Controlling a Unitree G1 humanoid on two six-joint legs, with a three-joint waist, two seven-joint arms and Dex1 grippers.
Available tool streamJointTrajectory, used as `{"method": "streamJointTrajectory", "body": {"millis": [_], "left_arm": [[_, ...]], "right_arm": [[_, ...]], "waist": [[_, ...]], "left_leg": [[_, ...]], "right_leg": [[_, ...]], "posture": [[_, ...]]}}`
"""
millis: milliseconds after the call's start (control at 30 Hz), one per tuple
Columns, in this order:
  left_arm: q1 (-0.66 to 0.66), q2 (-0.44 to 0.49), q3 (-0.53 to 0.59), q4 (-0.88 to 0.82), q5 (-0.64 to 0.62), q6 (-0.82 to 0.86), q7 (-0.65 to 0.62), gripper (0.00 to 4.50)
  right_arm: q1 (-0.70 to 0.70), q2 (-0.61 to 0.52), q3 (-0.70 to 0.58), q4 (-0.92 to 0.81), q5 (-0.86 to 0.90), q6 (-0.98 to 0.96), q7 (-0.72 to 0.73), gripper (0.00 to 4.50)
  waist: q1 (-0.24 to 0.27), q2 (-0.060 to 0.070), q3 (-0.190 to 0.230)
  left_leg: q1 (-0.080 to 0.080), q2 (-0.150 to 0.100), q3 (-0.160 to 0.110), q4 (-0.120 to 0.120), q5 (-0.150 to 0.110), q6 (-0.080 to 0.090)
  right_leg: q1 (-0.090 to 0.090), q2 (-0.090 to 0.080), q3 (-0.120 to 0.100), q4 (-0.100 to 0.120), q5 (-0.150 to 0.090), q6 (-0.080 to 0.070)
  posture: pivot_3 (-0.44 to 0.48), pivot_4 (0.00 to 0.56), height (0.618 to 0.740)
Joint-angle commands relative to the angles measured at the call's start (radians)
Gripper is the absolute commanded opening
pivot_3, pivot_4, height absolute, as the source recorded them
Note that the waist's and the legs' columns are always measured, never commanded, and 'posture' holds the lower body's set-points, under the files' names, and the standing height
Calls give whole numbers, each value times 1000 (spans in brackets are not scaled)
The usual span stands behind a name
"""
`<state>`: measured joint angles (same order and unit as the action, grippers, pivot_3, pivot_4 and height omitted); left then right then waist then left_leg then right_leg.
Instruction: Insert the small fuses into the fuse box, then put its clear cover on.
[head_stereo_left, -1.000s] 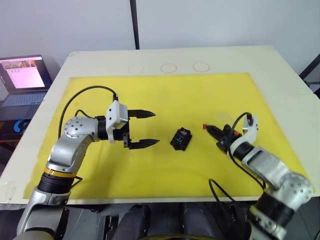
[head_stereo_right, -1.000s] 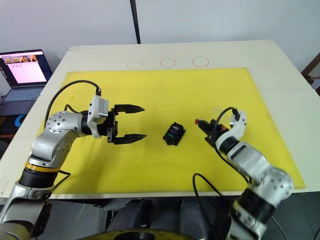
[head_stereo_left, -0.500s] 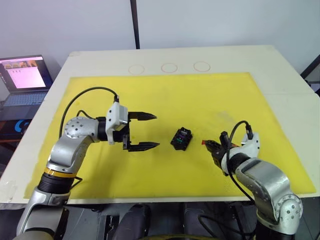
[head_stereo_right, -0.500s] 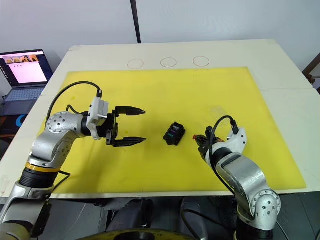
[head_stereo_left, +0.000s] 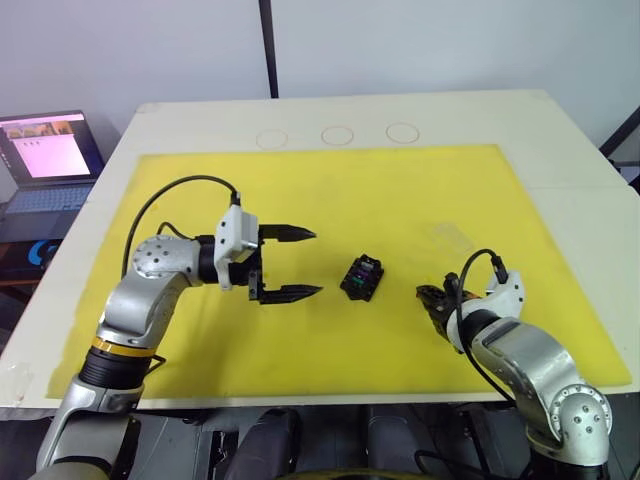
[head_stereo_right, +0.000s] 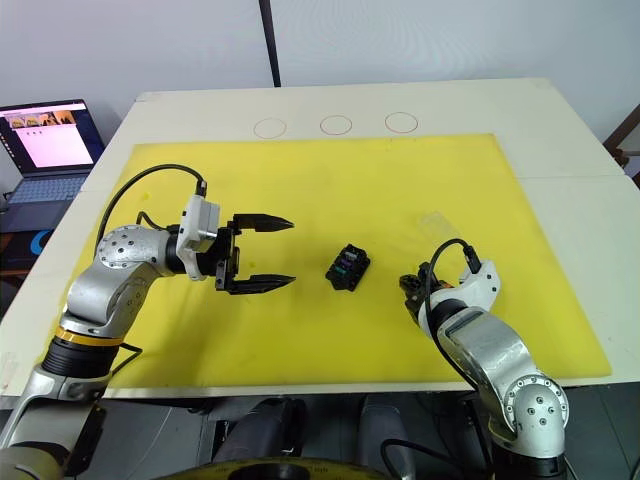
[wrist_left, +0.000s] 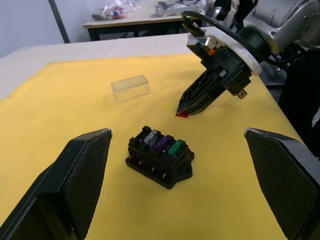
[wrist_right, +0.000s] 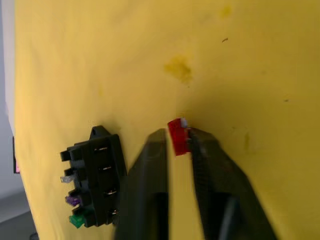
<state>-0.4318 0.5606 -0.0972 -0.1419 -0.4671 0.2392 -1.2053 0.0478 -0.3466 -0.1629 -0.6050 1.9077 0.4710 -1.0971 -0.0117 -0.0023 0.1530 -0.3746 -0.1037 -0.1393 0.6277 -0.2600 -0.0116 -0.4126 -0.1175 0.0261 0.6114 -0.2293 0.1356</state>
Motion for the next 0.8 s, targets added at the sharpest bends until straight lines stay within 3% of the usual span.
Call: {"method": "streamJointTrajectory", "body": {"millis": [33, 267, 400, 467, 533, 600, 700, 800], "left_arm": [[-2, 2, 10, -33, -10, -1, 8, 4500], [-2, -7, 4, -31, -5, -6, 22, 4500], [3, -17, 1, -27, -2, -15, 25, 4500], [3, -22, -3, -24, 0, -21, 26, 4500], [9, -29, -6, -22, 2, -28, 25, 4500], [13, -38, -11, -22, 5, -34, 28, 4500], [16, -41, -10, -17, 9, -45, 25, 4500], [7, -43, -8, 1, 13, -52, 22, 4500]], "right_arm": [[-22, -38, 9, -40, 58, -21, -27, 2024], [-47, -54, 27, -122, 65, -18, -57, 4463], [-80, -125, 48, -154, 65, 27, 23, 4486], [-105, -251, -2, -80, 65, 165, 243, 4486], [-199, -581, -87, 115, 65, 501, 705, 4486], [-293, -780, -103, 331, 65, 705, 974, 4486], [-419, -901, -28, 502, 65, 846, 1163, 4486], [-504, -941, 43, 568, 65, 909, 1233, 4486]], "waist": [[0, 0, 0], [2, 0, 0], [1, 0, 0], [1, 0, 1], [1, 6, 7], [3, 9, 12], [4, 4, 13], [3, 3, 13]], "left_leg": [[0, 0, 0, 0, 0, 0], [0, 0, 0, 0, 0, 0], [0, 0, 0, 0, 0, 0], [0, 0, 0, 0, 0, 0], [0, 0, 0, 1, 0, 1], [0, -2, 3, 4, -1, 4], [0, 4, 2, 3, -3, 7], [-2, 8, 1, 1, -5, 9]], "right_leg": [[0, 0, 0, 0, -1, -1], [0, 0, 0, 0, -1, -2], [0, 0, 0, 0, -2, -2], [0, 0, 0, 0, -2, -2], [2, 0, -1, -1, -2, -2], [6, -2, 0, -8, -2, -2], [9, 4, -4, -14, -1, -4], [6, 6, -6, -14, 0, -3]], "posture": [[0, 150, 740], [0, 150, 740], [0, 150, 740], [0, 150, 740], [0, 150, 740], [0, 150, 740], [0, 150, 740], [0, 150, 740]]}}
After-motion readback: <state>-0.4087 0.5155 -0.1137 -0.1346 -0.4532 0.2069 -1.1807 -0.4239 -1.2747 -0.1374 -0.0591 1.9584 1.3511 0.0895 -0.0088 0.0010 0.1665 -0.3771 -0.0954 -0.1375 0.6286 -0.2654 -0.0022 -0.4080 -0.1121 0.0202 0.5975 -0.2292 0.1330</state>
